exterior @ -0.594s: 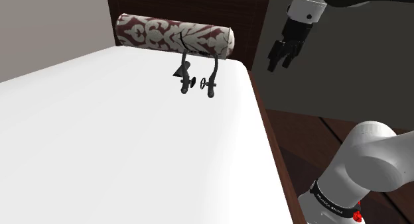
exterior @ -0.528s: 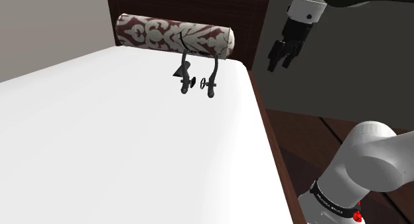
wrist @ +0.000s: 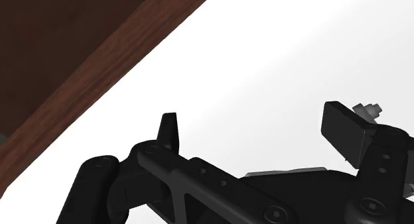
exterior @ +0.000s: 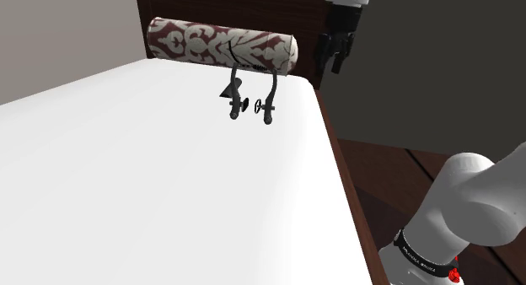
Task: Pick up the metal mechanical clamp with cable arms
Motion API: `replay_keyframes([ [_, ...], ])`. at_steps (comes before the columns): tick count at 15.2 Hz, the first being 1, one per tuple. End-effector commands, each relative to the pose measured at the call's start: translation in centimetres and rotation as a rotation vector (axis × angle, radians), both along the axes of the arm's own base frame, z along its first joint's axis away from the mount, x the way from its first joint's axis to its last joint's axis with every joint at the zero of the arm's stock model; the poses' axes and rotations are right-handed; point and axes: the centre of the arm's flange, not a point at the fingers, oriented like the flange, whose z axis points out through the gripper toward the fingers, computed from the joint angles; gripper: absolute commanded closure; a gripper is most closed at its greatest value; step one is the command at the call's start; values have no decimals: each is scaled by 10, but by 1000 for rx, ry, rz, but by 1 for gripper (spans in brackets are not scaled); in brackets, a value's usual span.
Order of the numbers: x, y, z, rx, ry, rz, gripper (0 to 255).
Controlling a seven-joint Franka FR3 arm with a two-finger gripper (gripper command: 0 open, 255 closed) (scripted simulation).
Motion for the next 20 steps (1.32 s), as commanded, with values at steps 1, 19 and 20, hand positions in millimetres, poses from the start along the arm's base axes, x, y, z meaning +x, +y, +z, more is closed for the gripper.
replay_keyframes([
  [1, 19, 20, 7, 7, 36, 43, 0],
  [19, 110, 128, -4, 38, 205, 253, 0],
  [20, 110, 128, -4, 38, 205, 253, 0],
])
